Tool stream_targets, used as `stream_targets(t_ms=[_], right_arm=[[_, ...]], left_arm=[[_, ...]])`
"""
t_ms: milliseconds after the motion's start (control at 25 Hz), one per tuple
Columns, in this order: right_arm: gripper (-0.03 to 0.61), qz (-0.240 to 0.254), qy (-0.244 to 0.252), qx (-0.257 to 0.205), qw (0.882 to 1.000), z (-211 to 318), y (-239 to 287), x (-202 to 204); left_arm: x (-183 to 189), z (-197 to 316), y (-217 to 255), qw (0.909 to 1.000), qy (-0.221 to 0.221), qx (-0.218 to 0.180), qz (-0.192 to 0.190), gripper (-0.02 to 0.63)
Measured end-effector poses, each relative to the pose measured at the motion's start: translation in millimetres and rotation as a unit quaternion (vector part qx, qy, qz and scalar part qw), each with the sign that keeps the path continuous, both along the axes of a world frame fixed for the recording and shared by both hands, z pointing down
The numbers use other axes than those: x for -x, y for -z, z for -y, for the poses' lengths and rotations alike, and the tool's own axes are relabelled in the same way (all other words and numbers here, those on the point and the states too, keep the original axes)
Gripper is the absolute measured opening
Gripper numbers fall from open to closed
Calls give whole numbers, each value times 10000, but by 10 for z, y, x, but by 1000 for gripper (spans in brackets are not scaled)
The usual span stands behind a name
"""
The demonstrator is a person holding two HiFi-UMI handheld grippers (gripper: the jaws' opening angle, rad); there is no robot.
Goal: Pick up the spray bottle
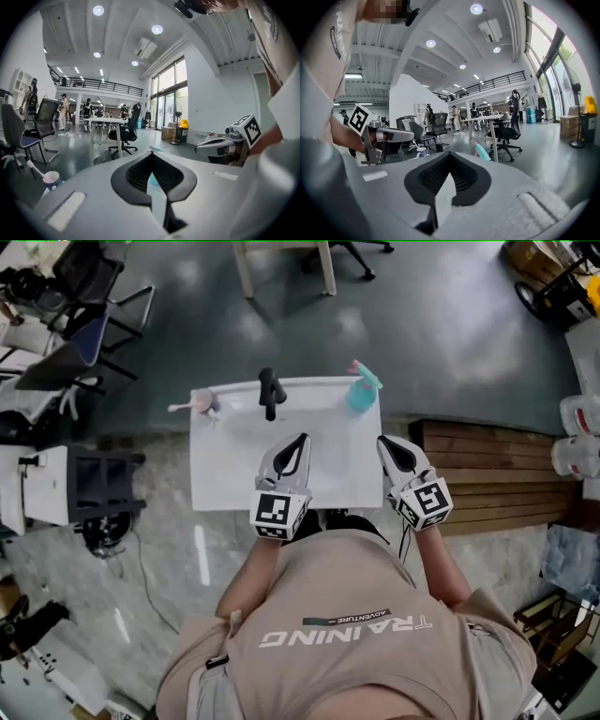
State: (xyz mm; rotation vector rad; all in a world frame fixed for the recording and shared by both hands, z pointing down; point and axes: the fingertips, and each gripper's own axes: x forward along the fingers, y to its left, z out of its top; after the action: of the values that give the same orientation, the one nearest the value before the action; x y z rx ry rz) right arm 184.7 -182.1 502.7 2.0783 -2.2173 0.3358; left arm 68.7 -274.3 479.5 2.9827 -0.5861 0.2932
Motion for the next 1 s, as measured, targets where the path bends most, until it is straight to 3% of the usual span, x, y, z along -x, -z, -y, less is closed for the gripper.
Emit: stream_targets(t_ms=[280,480,760,1000], right_arm=[[3,-216,-903,-122,9956,-83,211,-20],[2,-658,-1269,-38,9897,-132,303,53],[2,-864,-1561,23,9840,-179,338,76],[3,-626,-1944,-155,9788,-342,382,-135]], left_arm=[[-214,131,68,9974,-694,-171,100,17],[-283,157,18,9946,-1023,-127,112,17],[-498,179,-65,9902,-1396,-66,80,17],[-732,123,-119,9879,-1536,112,201,39]])
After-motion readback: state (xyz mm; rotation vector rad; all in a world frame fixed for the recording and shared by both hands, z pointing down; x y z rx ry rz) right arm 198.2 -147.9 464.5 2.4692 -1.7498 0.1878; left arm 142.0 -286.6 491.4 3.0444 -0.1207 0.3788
